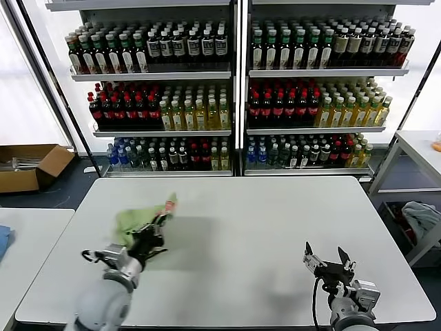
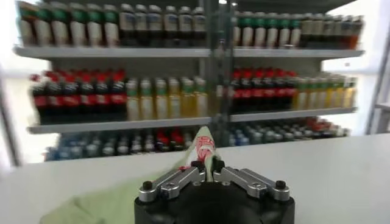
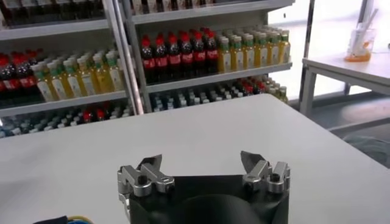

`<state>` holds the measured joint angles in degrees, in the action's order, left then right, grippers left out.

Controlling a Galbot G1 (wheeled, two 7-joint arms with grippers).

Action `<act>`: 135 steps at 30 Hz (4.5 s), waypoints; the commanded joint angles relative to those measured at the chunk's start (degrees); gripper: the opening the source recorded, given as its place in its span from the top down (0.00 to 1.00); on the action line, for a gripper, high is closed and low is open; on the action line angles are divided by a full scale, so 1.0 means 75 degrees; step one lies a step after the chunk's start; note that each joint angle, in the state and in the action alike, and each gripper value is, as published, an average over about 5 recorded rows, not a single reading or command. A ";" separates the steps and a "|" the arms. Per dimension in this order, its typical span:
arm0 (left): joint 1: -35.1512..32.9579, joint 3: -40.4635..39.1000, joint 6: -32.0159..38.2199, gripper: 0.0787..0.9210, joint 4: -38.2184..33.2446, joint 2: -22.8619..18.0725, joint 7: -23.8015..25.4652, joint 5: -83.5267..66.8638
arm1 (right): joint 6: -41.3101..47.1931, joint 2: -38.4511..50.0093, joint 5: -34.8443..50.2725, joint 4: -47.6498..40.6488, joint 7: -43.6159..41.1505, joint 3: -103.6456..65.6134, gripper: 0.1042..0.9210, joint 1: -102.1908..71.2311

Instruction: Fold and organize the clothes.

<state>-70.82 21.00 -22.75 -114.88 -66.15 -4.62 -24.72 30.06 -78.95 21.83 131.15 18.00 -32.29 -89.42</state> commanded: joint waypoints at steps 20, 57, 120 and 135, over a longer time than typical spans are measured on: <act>0.0832 -0.1756 0.0580 0.75 0.0296 -0.1021 0.0184 -0.0528 | 0.0062 -0.0114 -0.0194 -0.0294 -0.0010 0.0266 0.12 0.0167; -0.0502 0.0438 -0.0450 0.12 -0.0816 0.0131 -0.1207 -0.0388 | 0.0426 -0.0265 0.3487 -0.3617 0.1452 0.3545 0.12 0.3985; -0.0736 0.0091 -0.0477 0.12 -0.0998 -0.0498 -0.1329 -0.0307 | 0.0418 0.0830 0.0466 -0.1414 0.0622 0.1458 0.72 0.2953; -0.1116 0.0118 -0.0389 0.12 -0.1192 -0.0695 -0.1259 -0.0114 | 0.0421 -0.0004 0.1066 -0.2092 0.1141 0.2994 0.18 0.2904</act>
<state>-77.90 21.69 -25.93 -123.38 -71.04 -14.13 -26.00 33.18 -76.15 27.93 117.15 23.74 -14.17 -67.37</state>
